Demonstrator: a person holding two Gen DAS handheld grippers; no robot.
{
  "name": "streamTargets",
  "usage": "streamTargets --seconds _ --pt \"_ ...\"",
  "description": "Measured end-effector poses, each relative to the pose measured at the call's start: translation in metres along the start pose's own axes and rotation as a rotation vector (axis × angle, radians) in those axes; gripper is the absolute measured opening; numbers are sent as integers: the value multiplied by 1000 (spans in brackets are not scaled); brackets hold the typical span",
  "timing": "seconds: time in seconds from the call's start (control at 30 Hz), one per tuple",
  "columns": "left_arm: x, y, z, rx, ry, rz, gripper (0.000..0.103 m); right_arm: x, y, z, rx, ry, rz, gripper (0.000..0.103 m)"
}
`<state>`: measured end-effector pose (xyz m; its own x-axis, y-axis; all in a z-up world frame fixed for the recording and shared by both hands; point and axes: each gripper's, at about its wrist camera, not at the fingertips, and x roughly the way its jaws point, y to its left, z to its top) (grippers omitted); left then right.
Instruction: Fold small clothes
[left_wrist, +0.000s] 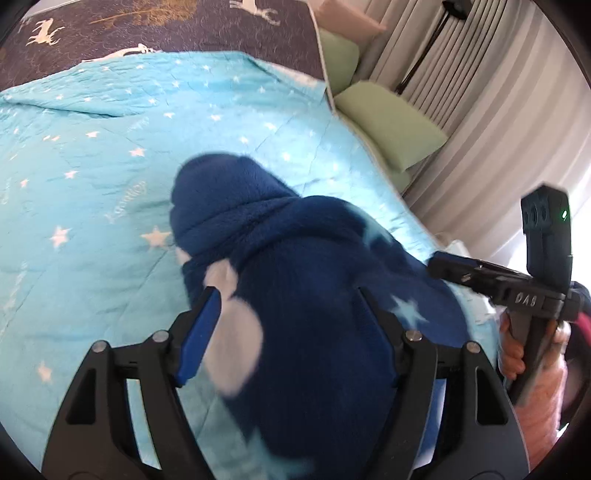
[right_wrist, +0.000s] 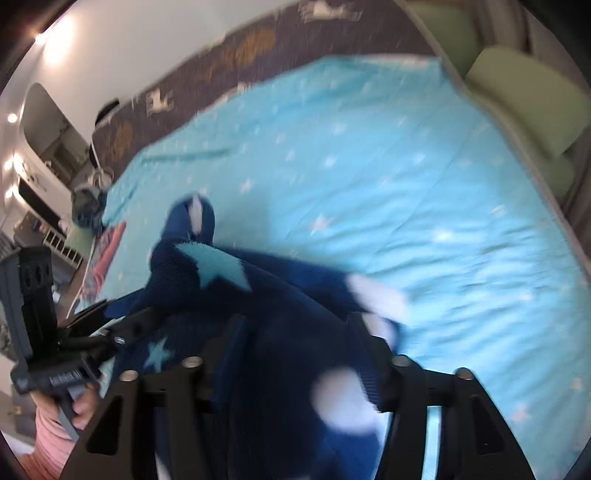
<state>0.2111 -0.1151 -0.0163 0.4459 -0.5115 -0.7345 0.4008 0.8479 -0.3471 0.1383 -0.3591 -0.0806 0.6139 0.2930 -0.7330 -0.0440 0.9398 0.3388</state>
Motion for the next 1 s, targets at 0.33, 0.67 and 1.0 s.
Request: streamTargets --seconds 0.33,0.67,1.0 --pt "11 34 -44 -214 173 -236 97 -9 -77 -73 291 220 335 89" --pt "47 49 -50 -338 242 -374 103 45 -77 -65 373 271 594 103" --pt "73 51 -48 -327 269 -494 103 85 -62 -41 338 328 704 103"
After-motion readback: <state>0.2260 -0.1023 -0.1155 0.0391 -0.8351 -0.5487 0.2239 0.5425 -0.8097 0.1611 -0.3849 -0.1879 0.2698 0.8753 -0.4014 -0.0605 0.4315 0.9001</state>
